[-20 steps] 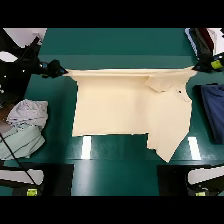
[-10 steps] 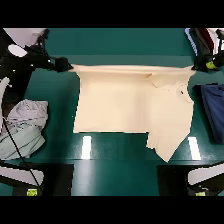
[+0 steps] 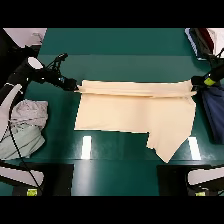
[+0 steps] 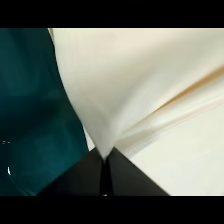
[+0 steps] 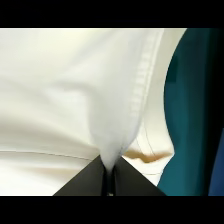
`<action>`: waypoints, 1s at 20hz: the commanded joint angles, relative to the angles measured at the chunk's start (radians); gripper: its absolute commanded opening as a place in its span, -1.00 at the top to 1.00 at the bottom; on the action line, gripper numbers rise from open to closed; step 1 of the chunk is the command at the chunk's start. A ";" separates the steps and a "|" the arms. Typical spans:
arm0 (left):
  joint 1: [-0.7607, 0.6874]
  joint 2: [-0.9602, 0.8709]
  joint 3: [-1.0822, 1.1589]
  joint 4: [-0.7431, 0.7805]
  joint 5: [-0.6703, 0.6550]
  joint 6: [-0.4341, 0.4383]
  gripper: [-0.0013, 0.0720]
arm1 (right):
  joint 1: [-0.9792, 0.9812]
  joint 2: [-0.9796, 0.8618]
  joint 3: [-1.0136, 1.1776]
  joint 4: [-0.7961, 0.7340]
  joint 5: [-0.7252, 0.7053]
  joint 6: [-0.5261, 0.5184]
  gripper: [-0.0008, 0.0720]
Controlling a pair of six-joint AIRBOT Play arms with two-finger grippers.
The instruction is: Fold the shirts.
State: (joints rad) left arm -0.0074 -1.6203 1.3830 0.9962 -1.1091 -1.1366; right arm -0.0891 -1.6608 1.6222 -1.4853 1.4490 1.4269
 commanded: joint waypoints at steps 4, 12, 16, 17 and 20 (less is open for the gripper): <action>-0.003 0.000 -0.011 0.014 0.015 -0.022 0.39 | 0.001 0.082 -0.206 0.005 -0.153 0.069 0.51; 0.120 0.066 -0.031 0.021 -0.264 -0.101 -0.19 | -0.056 0.249 -0.290 0.130 -0.026 0.011 0.04; 0.143 0.222 -0.278 0.006 -0.234 -0.086 -0.20 | -0.153 0.441 -0.481 0.281 -0.051 -0.026 0.05; 0.143 0.253 -0.359 -0.020 -0.220 -0.083 -0.20 | -0.171 0.483 -0.523 0.298 -0.062 -0.026 0.06; 0.143 0.293 -0.573 -0.107 -0.175 -0.032 -0.20 | -0.212 0.595 -0.622 0.316 -0.089 -0.040 0.06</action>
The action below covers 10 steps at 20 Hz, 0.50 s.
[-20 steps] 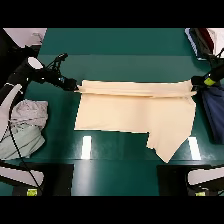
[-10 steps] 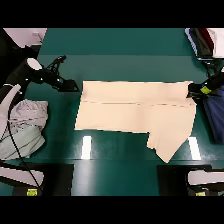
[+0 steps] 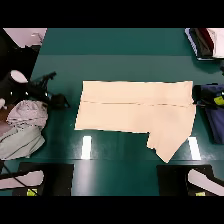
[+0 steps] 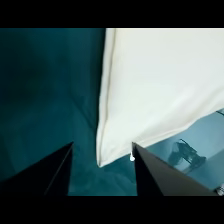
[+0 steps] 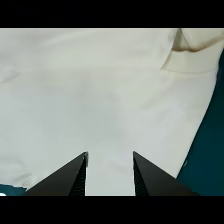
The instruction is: Fold the shirts.
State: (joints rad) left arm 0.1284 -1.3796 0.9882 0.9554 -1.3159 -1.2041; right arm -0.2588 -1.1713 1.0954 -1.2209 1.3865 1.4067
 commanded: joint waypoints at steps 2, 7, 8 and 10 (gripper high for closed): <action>0.007 0.052 -0.247 -0.081 0.069 0.034 -0.20 | -0.063 0.167 -0.137 0.051 -0.025 -0.021 0.06; -0.046 0.052 -0.270 -0.095 0.125 0.034 -0.20 | -0.089 0.256 -0.150 0.051 -0.022 -0.021 0.06; -0.081 0.052 -0.270 -0.096 0.143 0.034 -0.20 | -0.089 0.264 -0.150 0.050 -0.019 -0.021 0.06; -0.129 0.052 -0.270 -0.097 0.203 0.028 -0.20 | -0.089 0.276 -0.150 0.049 -0.007 -0.021 0.06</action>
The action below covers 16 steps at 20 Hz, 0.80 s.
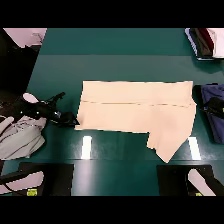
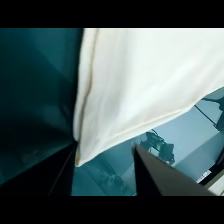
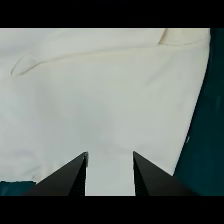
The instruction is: Fold the shirts.
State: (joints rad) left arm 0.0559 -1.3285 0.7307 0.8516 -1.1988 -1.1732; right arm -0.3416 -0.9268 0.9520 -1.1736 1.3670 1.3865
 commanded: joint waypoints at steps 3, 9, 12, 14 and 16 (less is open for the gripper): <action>-0.071 0.001 -0.013 0.000 0.113 -0.031 0.26 | -0.023 0.038 -0.011 -0.008 0.065 0.000 0.06; -0.071 0.002 0.085 0.000 0.056 0.003 0.91 | -0.204 0.092 -0.309 -0.063 0.101 0.000 -0.13; -0.071 0.002 0.144 -0.001 0.053 0.003 0.91 | -0.227 0.067 -0.471 -0.047 0.098 0.000 -0.25; -0.071 0.001 0.164 -0.003 0.053 0.003 0.91 | -0.206 0.022 -0.523 -0.048 0.066 0.000 -0.24; -0.071 0.001 0.167 -0.014 0.053 0.003 0.91 | -0.165 -0.026 -0.531 -0.046 0.032 0.000 -0.24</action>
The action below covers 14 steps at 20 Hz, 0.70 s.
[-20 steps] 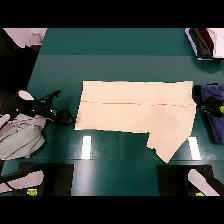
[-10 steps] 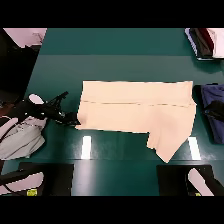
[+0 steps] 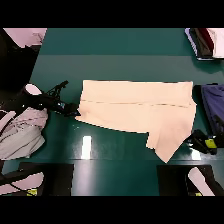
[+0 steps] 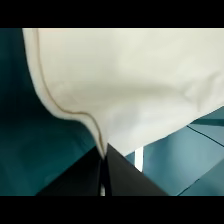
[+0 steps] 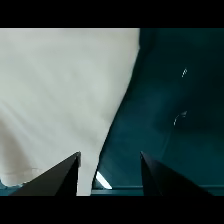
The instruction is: Fold the shirts.
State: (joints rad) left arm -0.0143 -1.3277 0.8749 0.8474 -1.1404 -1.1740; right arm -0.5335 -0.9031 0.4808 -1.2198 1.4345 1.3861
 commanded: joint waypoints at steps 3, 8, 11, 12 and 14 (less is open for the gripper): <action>0.000 0.000 0.023 -0.010 -0.011 0.004 0.91 | 0.098 -0.090 -0.059 0.044 -0.108 0.004 -0.03; 0.000 0.000 0.023 -0.010 -0.019 0.004 0.91 | 0.167 -0.068 -0.022 0.066 -0.189 0.010 0.55; 0.000 0.004 0.023 -0.001 -0.055 0.010 0.91 | 0.170 0.010 0.044 0.039 -0.143 0.009 0.92; 0.000 0.014 0.023 0.014 -0.080 0.015 0.91 | 0.170 0.036 0.071 0.009 -0.105 0.009 0.92; 0.000 0.069 0.023 0.080 -0.124 0.010 0.91 | 0.170 0.090 0.126 -0.060 0.003 0.009 0.92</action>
State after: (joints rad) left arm -0.0143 -1.3006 0.8967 0.8650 -1.2068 -1.1645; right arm -0.3698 -0.8783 0.5415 -1.2118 1.3186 1.3933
